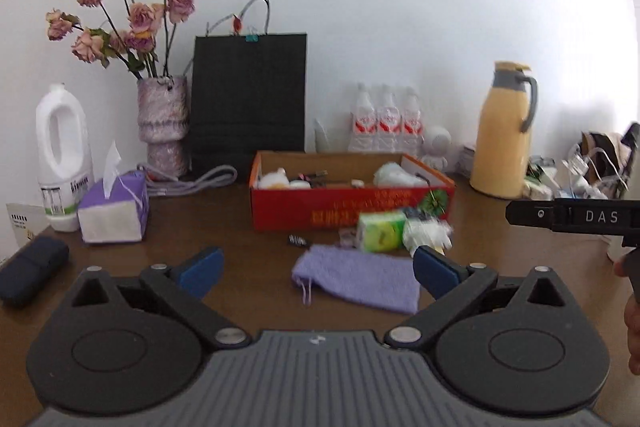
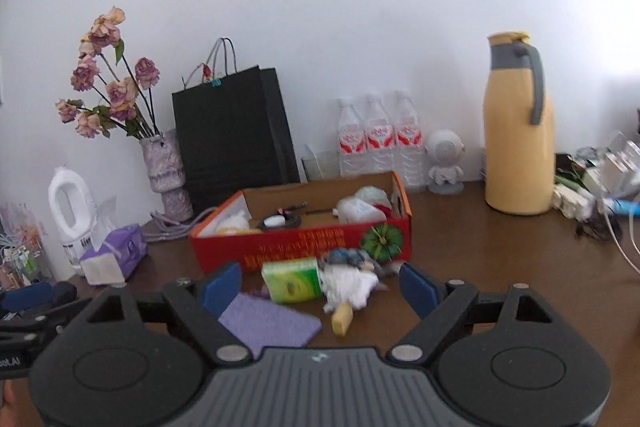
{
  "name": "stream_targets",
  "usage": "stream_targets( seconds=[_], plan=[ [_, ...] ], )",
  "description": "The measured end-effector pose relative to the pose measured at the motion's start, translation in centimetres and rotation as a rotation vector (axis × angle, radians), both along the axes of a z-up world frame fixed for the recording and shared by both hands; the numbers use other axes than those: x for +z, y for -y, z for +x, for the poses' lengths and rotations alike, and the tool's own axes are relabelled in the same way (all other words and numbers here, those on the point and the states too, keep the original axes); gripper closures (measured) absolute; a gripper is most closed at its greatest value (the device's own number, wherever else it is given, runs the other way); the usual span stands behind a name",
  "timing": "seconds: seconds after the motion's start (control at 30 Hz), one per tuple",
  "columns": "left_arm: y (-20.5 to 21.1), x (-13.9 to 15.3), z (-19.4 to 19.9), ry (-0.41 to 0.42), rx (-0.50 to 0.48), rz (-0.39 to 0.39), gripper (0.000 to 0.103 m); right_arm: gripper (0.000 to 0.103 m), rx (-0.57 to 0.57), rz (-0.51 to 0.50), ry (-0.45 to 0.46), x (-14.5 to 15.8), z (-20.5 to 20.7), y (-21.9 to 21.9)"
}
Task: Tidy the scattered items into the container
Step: 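Move both open tools toward the items lying in front of the box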
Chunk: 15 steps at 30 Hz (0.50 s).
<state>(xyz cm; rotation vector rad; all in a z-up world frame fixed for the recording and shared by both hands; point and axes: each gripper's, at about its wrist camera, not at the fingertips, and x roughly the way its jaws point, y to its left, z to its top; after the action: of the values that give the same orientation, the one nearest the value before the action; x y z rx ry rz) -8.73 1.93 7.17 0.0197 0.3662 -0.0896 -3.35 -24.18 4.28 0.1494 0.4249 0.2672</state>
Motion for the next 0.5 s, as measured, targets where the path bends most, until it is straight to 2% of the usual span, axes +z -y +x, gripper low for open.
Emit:
stream_targets(
  seconds=[0.1, 0.23, 0.33, 0.43, 0.5],
  plan=[
    [0.2, -1.2, -0.7, -0.058, -0.005, 0.059, 0.000, 0.017, 0.010, -0.058, -0.084, -2.3, -2.1, -0.1],
    [-0.4, -1.8, 1.9, -0.102, 0.018, 0.037, 0.000, 0.018, 0.025, -0.074, -0.105, -3.0, -0.8, -0.4],
    [-0.8, -1.7, 4.5, -0.089, 0.006, 0.043, 0.000, 0.018, 0.061, -0.074, -0.074, -2.0, 1.7, -1.0],
    [-1.6, -1.4, 8.5, -0.043, -0.025, 0.116, 0.000, 0.019, 0.092, -0.108, -0.058, -1.1, 4.8, -2.4],
    [-2.3, -1.6, 12.6, -0.100, 0.016, 0.175, 0.015, 0.019, 0.125, -0.095, -0.037, -0.7, 6.7, -3.4]
  ],
)
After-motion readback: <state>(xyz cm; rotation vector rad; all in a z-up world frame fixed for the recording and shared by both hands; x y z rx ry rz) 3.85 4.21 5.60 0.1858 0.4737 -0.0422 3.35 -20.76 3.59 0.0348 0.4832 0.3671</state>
